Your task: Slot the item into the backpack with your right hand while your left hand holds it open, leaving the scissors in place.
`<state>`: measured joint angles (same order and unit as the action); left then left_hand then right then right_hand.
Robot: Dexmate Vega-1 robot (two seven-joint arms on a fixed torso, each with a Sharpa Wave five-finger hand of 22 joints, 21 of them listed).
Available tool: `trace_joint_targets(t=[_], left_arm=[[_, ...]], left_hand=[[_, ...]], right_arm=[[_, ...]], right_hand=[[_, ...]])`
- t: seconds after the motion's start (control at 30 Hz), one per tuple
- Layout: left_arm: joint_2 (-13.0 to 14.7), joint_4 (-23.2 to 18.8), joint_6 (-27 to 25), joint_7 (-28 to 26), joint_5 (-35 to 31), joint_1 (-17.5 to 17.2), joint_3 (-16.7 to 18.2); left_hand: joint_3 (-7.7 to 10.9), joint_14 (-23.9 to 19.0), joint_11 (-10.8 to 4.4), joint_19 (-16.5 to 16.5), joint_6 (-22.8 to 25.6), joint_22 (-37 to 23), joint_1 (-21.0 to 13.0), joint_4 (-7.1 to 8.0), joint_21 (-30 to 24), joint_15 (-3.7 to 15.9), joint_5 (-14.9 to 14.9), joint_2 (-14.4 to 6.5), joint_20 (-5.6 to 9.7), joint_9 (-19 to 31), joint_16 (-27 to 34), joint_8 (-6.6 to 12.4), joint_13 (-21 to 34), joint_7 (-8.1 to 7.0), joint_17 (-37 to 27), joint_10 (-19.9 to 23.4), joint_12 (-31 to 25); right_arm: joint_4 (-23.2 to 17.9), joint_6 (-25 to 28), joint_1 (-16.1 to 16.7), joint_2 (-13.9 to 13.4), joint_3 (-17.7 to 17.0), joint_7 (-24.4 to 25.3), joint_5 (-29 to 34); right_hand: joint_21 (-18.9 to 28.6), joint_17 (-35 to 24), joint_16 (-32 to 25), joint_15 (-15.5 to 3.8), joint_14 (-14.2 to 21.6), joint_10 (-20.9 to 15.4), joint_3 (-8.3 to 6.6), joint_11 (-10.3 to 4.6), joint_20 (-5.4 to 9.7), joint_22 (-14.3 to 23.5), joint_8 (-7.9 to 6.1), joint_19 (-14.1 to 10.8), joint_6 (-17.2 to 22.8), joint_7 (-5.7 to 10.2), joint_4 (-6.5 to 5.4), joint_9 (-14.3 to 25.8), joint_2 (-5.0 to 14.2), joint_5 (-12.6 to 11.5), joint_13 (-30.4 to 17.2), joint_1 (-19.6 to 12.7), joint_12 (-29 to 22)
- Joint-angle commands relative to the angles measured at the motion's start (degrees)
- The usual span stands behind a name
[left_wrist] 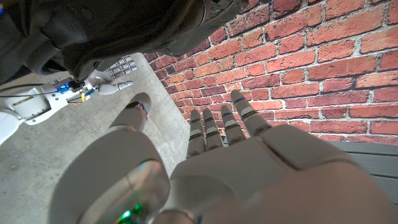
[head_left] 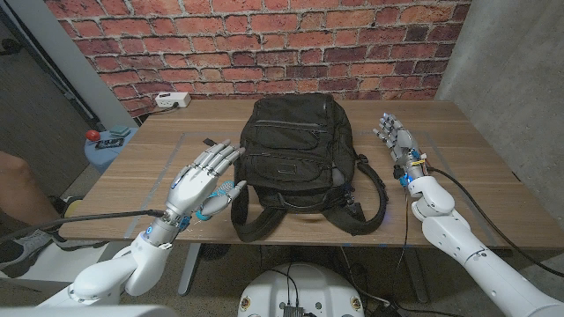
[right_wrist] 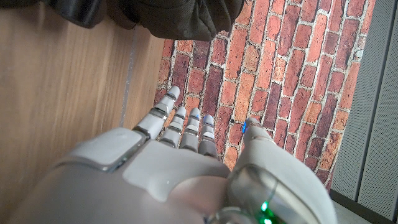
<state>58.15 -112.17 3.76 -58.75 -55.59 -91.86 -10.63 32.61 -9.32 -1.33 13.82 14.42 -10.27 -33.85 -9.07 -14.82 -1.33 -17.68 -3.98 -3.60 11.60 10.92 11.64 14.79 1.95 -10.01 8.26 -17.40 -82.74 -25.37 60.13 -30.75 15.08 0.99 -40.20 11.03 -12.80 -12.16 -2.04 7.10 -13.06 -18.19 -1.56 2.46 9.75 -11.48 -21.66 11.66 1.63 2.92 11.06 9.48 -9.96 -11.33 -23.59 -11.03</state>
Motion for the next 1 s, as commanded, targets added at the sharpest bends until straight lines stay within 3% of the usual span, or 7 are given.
trace_joint_targets(t=[0.03,0.47,1.0], left_arm=[[2.8,1.5,-3.3,-2.7,-2.5,1.3,-2.8],[3.6,4.3,-5.3,-3.4,-3.8,8.1,-9.1],[5.0,6.4,-6.5,-4.0,-3.9,12.0,-14.7]], left_hand=[[0.49,-0.7,-0.15,0.2,-0.2,-0.2,-0.9,-0.39,0.2,-0.20,-0.4,-0.3,-0.13,0.3,-0.1,0.03,0.2,0.05,-0.3,0.0,-0.5],[1.42,-1.6,-0.25,0.8,0.0,-0.3,-4.3,-1.80,0.3,-0.27,-0.7,-0.3,-0.21,0.6,0.0,0.35,0.5,0.10,-0.4,0.5,-1.3],[1.13,-1.1,-0.16,0.8,-1.6,-0.3,-7.3,-1.89,0.7,-0.39,-0.5,1.3,-0.28,0.8,-0.3,0.03,0.9,0.04,-0.5,-0.6,-1.6]], right_arm=[[0.8,-1.7,1.1,0.8,-0.5,-0.7,-0.7],[2.3,-3.3,1.6,1.6,-1.3,-2.1,-2.4],[2.0,-4.8,2.7,2.2,-2.0,-2.0,-2.8]], right_hand=[[0.2,-0.2,-0.5,-2.21,0.7,-0.1,-0.26,0.34,2.74,0.1,0.05,-0.5,0.4,-0.27,-0.03,0.1,0.25,-0.3,-0.1,0.0,-0.4],[0.2,-0.2,-0.5,-2.23,0.7,0.0,-0.29,0.46,2.71,0.1,0.04,-0.5,0.5,-0.28,-0.02,0.1,0.23,-0.2,-0.2,0.0,-0.4],[0.2,-0.2,-0.5,-2.15,0.6,0.1,-0.33,0.50,2.71,0.1,0.07,-0.5,0.4,-0.31,-0.02,0.1,0.22,-0.2,-0.2,0.1,-0.3]])
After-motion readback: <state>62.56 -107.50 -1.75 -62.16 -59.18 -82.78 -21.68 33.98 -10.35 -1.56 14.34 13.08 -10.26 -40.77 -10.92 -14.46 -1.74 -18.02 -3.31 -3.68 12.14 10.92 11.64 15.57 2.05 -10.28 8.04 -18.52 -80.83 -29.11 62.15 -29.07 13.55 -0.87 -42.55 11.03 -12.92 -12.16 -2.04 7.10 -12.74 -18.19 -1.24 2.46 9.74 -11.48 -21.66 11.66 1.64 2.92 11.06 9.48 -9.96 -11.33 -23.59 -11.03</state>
